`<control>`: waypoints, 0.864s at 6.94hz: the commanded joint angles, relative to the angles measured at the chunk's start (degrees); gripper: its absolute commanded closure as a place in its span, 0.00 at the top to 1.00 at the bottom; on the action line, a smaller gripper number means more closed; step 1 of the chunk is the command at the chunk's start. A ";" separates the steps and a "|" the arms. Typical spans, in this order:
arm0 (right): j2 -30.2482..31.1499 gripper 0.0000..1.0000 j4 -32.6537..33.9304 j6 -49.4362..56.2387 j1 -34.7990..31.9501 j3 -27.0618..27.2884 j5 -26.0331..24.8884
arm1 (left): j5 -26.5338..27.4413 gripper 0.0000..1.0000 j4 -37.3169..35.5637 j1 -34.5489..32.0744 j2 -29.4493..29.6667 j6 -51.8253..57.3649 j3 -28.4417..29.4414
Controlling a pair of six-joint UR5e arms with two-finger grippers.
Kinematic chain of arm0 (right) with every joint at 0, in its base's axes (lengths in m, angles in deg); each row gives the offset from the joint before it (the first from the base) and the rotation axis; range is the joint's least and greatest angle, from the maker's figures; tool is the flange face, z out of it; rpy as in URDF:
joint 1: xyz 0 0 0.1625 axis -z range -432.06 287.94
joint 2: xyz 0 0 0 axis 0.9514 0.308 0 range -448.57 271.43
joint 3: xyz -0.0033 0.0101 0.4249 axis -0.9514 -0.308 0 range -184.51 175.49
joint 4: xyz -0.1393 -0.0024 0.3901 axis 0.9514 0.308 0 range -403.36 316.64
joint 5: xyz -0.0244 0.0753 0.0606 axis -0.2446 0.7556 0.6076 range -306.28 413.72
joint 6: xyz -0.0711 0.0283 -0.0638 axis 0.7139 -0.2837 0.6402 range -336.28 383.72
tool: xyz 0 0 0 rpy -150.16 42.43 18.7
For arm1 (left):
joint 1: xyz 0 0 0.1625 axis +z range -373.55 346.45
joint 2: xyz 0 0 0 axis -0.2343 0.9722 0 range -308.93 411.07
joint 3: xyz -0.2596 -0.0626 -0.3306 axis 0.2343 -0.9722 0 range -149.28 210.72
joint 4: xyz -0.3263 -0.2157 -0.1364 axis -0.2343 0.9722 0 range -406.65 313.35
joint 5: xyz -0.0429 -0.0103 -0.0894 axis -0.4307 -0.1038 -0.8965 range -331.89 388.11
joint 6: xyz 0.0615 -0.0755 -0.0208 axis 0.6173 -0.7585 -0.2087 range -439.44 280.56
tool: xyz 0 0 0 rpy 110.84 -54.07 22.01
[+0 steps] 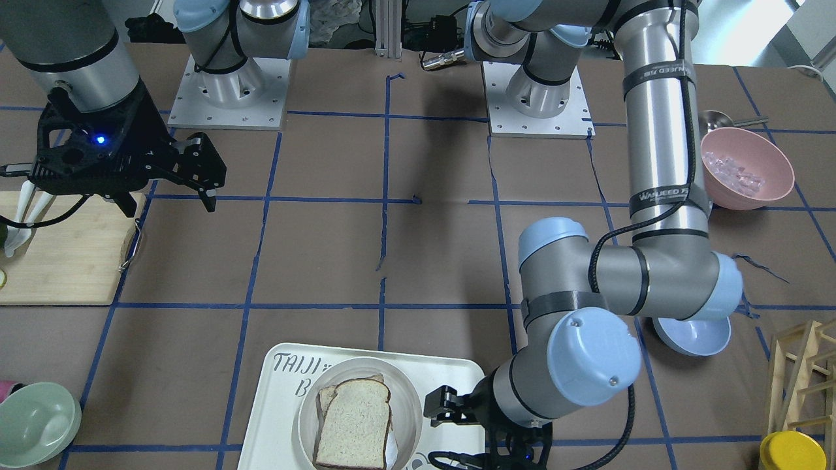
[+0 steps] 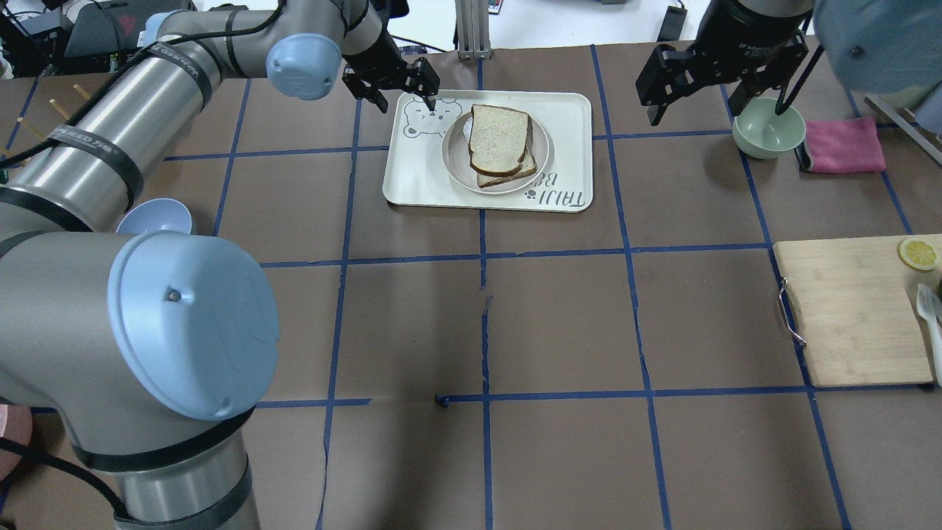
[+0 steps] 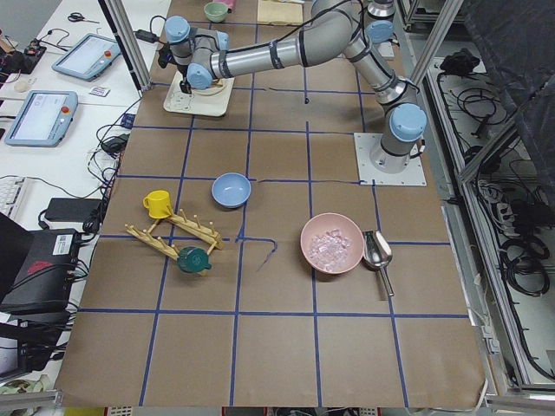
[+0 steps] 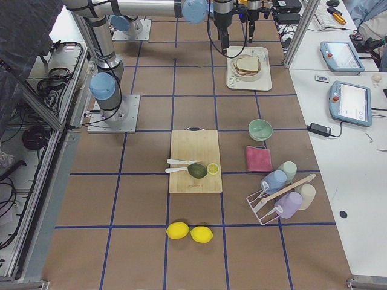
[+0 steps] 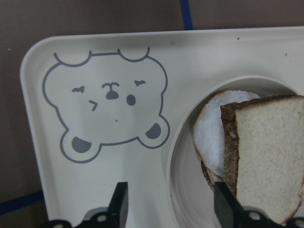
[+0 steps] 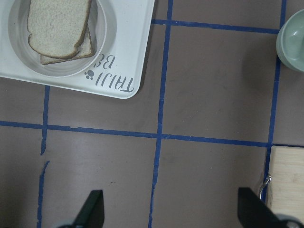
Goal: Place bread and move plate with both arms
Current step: 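Open the left gripper and lift it away from the plate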
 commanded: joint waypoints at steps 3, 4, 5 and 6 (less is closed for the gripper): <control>0.09 1.00 -0.25 -1.39 -0.09 -0.52 0.38 | 6.35 1.00 24.54 3.76 -16.07 -0.92 -1.86; 0.18 1.00 -2.43 -2.28 -0.09 -0.79 0.38 | 6.53 1.00 25.28 4.72 -19.42 -4.67 -4.22; 0.09 1.00 -3.23 -4.20 -0.53 -1.92 0.12 | 6.53 1.00 24.59 5.25 -23.45 -6.71 -8.34; 0.09 1.00 -3.24 -4.31 -0.97 -2.28 -0.05 | 6.53 1.00 24.33 5.26 -26.62 -9.51 -12.12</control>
